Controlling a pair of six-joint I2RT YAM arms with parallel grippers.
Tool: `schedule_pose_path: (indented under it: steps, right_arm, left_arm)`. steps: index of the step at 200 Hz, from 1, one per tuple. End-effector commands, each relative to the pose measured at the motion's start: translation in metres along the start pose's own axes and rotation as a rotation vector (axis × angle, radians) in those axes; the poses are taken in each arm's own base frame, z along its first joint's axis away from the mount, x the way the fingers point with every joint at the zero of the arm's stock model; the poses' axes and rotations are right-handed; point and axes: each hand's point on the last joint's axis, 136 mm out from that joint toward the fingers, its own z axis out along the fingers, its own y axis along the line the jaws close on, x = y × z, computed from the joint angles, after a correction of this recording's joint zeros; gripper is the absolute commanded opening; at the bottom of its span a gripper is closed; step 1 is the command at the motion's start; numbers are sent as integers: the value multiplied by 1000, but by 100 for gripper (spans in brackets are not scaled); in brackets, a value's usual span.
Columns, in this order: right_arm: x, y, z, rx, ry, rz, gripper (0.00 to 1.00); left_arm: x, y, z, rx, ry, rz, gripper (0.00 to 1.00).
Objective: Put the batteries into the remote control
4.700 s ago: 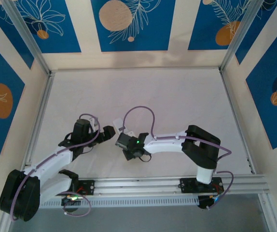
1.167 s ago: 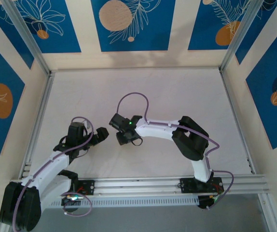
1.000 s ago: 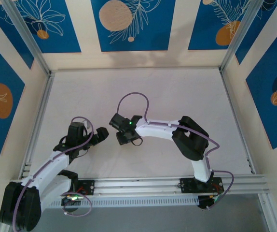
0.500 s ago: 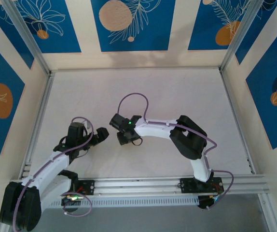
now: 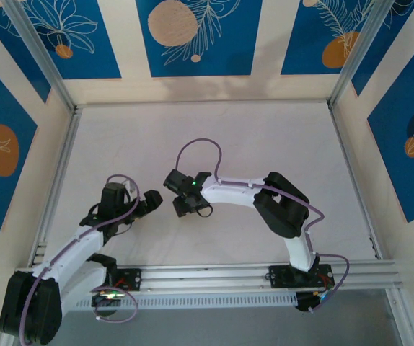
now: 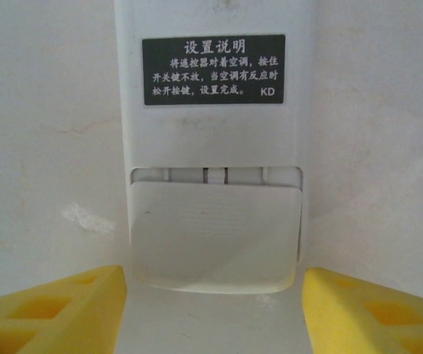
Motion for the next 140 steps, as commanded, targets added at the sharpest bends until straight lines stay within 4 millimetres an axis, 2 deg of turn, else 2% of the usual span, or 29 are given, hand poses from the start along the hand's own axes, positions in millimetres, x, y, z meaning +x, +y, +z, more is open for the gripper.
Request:
schedule_pose_path:
  steps: [1, 34, 58, 97, 140]
  right_arm:
    - [-7, 2, -13, -12, -11, 13, 67]
    - [-11, 1, -31, -45, -45, 55, 70]
    - [-7, -2, -41, -110, -35, 179, 70]
    - [6, 6, -49, -262, -20, 373, 63]
    - [14, 7, -49, -349, -11, 527, 60]
  left_arm:
    - [-1, 0, 0, 16, -3, -10, 100]
    - [-4, -5, 2, 32, 0, 4, 100]
    - [-12, -15, 5, 62, -9, 19, 100]
    - [-39, -40, 18, 128, -46, 75, 100]
    - [-71, -68, 46, 197, -59, 125, 100]
